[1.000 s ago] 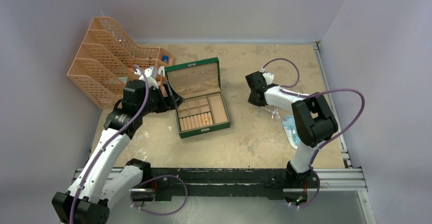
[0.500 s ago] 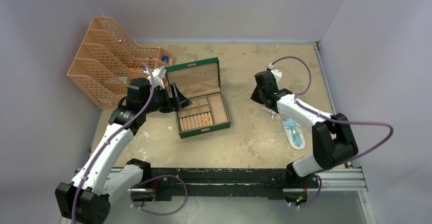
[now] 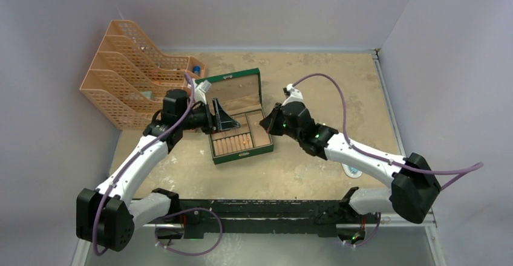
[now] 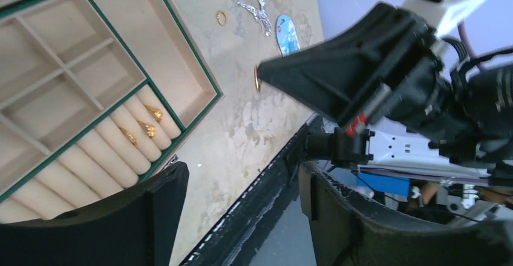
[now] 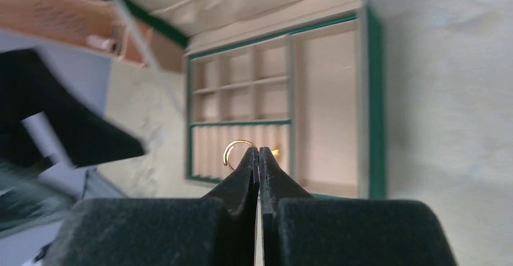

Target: Organize the mixed jewelry

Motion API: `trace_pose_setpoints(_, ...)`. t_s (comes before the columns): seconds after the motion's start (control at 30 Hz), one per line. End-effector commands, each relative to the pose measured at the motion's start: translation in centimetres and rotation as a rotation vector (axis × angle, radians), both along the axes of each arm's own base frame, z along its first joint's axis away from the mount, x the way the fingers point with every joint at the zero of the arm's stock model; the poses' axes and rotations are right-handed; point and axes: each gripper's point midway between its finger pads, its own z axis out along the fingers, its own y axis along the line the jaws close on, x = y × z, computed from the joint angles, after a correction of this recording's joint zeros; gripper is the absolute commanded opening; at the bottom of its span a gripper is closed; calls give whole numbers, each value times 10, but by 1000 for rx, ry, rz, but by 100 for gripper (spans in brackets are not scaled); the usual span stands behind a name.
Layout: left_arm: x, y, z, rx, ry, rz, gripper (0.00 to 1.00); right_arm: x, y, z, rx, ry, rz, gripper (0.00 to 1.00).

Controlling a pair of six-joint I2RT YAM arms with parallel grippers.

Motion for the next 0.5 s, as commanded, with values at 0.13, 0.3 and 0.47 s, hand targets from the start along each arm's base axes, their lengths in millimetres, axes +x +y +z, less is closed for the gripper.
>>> trace_pose_setpoints(0.13, 3, -18, -10, -88, 117, 5, 52, -37, 55, 28, 161, -56, 169, 0)
trace_pose_setpoints(0.3, -3, -22, -19, -121, 161, -21, 52, -43, 63, 23, 157, -55, 207, 0)
trace_pose_setpoints(0.47, -4, -25, -24, -129, 188, -38, 53, -45, 71, 20, 159, -52, 236, 0)
